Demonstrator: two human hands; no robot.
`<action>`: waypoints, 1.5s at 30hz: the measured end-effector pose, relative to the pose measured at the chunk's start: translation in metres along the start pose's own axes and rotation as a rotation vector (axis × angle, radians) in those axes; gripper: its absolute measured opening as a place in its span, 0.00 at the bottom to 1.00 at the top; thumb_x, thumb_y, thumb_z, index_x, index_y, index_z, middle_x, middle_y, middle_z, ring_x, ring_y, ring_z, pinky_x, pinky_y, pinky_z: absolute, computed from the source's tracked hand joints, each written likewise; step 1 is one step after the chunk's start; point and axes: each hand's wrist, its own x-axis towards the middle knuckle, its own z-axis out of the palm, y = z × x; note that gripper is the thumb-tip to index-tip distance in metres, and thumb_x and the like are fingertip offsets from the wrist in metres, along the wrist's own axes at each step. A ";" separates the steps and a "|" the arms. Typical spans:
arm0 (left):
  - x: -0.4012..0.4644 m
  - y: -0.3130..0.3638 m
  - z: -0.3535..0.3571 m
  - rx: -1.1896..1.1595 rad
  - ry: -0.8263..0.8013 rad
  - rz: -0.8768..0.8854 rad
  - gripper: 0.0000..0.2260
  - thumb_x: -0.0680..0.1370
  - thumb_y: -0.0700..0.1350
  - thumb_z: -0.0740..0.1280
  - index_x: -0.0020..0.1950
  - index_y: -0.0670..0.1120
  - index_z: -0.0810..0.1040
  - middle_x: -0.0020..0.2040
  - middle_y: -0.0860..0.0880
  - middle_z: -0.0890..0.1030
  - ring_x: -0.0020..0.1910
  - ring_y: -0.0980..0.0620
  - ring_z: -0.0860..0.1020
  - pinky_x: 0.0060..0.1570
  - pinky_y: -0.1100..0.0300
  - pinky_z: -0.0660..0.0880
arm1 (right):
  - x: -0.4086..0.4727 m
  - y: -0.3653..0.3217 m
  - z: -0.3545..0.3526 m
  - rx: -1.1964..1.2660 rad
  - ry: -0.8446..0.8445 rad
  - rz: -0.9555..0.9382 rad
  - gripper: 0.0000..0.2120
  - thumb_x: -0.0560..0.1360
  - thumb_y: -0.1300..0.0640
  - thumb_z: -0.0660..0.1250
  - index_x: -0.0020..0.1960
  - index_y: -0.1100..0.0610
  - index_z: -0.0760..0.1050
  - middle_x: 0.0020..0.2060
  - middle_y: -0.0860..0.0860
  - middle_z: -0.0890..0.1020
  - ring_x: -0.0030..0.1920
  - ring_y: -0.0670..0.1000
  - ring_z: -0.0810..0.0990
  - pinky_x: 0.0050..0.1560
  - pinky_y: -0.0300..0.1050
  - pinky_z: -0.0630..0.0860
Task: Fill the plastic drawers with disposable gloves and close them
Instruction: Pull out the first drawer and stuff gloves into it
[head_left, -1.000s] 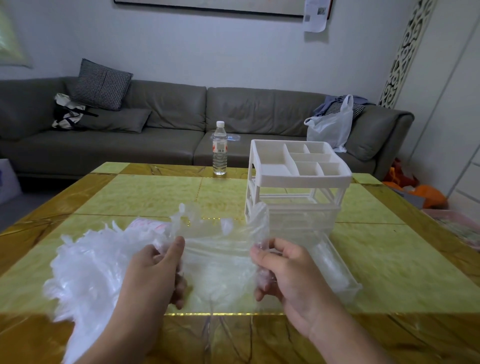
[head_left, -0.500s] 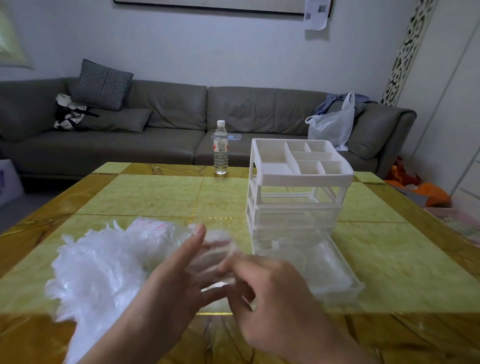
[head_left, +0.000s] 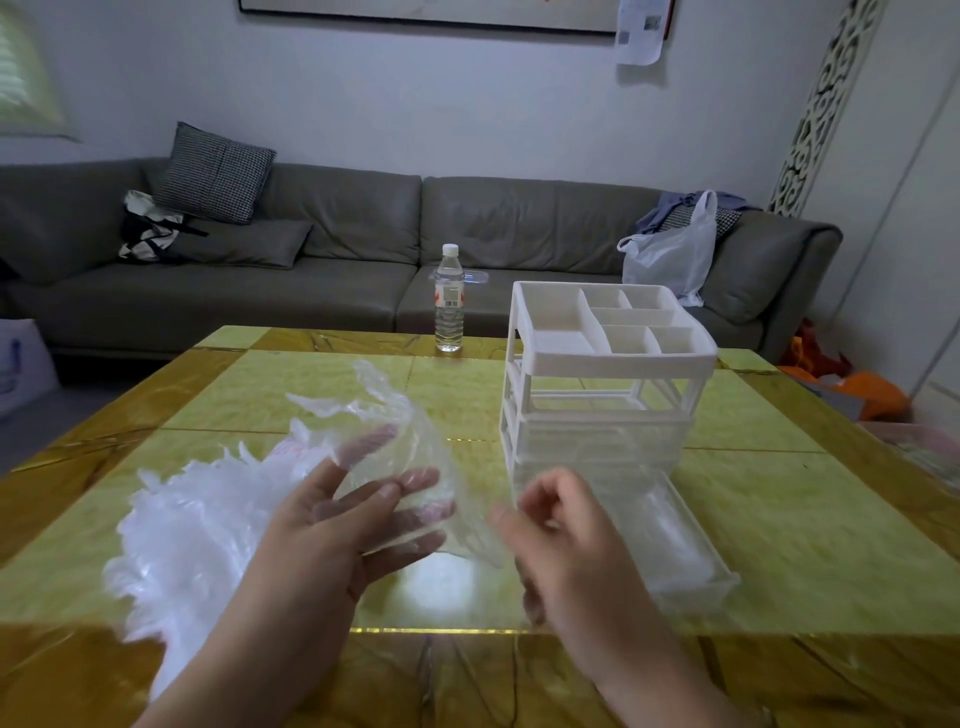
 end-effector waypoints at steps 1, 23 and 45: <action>0.000 0.000 0.001 -0.011 -0.006 0.015 0.18 0.80 0.33 0.64 0.65 0.49 0.81 0.56 0.36 0.85 0.52 0.33 0.86 0.44 0.49 0.85 | 0.003 -0.001 0.002 0.243 -0.022 0.237 0.25 0.70 0.39 0.77 0.54 0.57 0.77 0.39 0.53 0.80 0.34 0.51 0.77 0.32 0.54 0.74; 0.011 -0.002 -0.003 0.025 0.165 0.002 0.07 0.78 0.42 0.70 0.50 0.37 0.80 0.41 0.42 0.80 0.39 0.44 0.82 0.39 0.54 0.84 | 0.020 0.018 -0.018 0.318 0.103 0.107 0.08 0.80 0.68 0.69 0.46 0.70 0.72 0.34 0.58 0.78 0.31 0.54 0.74 0.32 0.49 0.79; 0.002 -0.039 0.035 0.955 -0.168 0.501 0.07 0.78 0.46 0.75 0.51 0.58 0.81 0.43 0.54 0.83 0.42 0.51 0.82 0.42 0.58 0.80 | 0.069 0.064 -0.141 -0.602 0.204 0.209 0.04 0.78 0.59 0.74 0.47 0.57 0.80 0.36 0.53 0.85 0.27 0.44 0.80 0.27 0.40 0.74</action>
